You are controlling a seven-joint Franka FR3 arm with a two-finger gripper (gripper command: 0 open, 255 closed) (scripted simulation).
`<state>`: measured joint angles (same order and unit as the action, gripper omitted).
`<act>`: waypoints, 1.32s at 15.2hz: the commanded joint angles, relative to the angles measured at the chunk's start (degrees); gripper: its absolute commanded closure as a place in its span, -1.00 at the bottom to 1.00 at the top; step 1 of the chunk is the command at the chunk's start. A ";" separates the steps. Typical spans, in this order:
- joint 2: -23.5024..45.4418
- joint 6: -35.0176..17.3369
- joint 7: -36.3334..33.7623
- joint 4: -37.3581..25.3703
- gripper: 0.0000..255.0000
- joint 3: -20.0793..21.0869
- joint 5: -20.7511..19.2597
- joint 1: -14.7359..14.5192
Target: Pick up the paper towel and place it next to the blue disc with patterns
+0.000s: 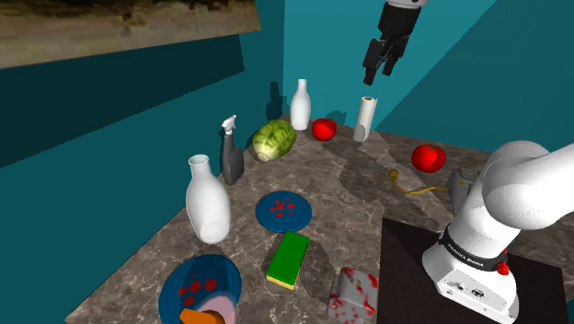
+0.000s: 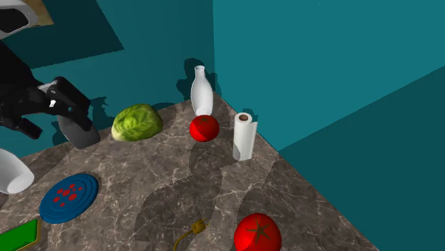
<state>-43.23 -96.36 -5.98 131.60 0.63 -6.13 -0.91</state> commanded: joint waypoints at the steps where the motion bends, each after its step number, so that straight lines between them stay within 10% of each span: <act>1: 0.00 0.00 0.00 0.00 -1.00 0.00 0.00 0.00; 20: 25.71 -16.79 23.09 -8.72 -1.00 -21.32 -2.86 4.35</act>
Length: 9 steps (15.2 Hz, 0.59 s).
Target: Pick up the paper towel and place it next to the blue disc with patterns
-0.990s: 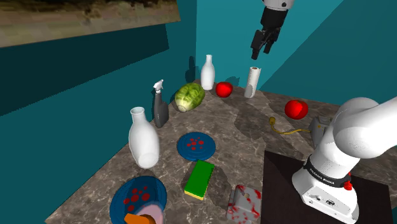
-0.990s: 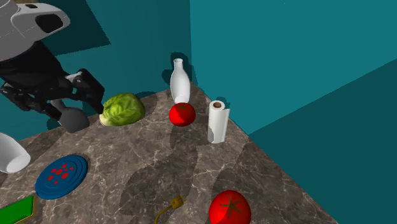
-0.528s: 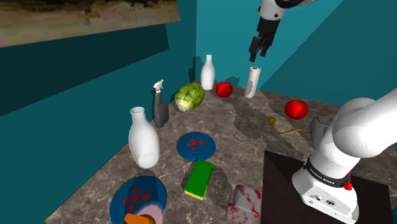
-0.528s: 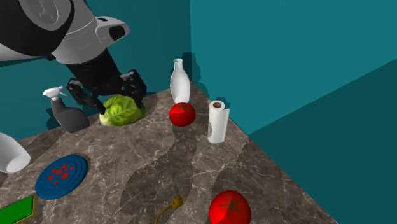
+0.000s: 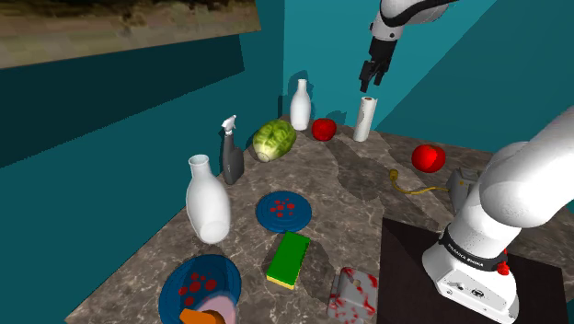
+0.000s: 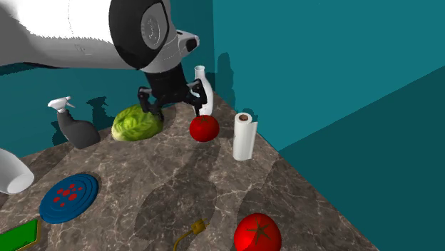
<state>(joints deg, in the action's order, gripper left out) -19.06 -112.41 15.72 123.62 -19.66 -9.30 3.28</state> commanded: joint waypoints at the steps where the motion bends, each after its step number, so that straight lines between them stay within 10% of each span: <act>1: 3.44 -1.39 2.80 -1.89 -1.00 -2.05 0.88 0.27; 9: 20.56 -4.51 15.14 -13.76 -1.00 -8.66 9.02 2.44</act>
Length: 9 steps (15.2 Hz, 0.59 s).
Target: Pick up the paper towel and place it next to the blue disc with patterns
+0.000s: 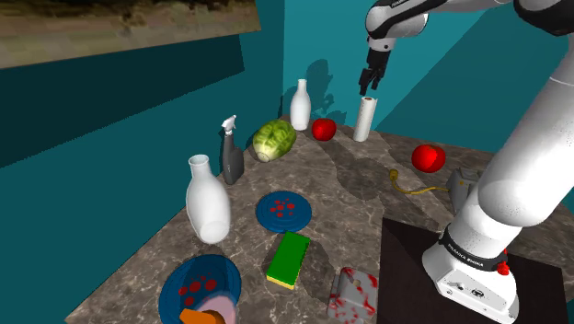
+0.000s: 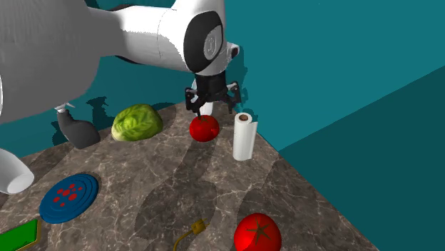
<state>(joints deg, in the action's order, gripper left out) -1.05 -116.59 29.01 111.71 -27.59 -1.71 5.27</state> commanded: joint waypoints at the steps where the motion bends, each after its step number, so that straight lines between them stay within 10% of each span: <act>1: 4.91 -0.38 3.43 -3.70 -1.00 -1.22 2.81 1.06; 9: 22.48 1.85 13.19 -20.03 -1.00 -1.70 12.47 8.26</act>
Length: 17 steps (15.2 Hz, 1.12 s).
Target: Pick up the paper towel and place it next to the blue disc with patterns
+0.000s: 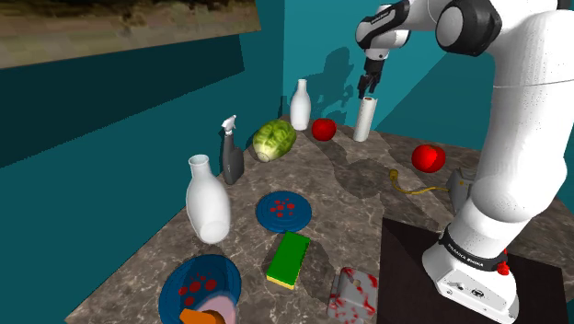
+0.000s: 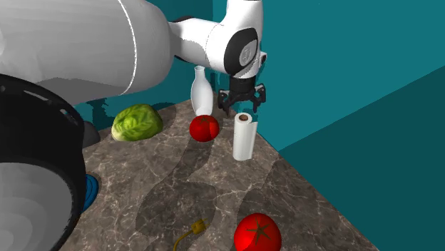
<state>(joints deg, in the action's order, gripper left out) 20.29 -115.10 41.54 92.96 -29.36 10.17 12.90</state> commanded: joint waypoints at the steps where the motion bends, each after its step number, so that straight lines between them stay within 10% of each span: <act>1: 1.39 -0.30 0.76 -0.86 -1.00 0.16 0.74 0.69; 15: 3.36 -4.41 1.51 1.52 -1.00 0.71 1.93 1.05; 16: 3.36 -4.41 1.51 1.52 1.00 0.71 1.93 1.05; 17: 3.36 -4.41 1.51 1.52 1.00 0.71 1.93 1.05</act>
<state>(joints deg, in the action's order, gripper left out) 23.61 -119.51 43.04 94.46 -28.63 12.12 13.92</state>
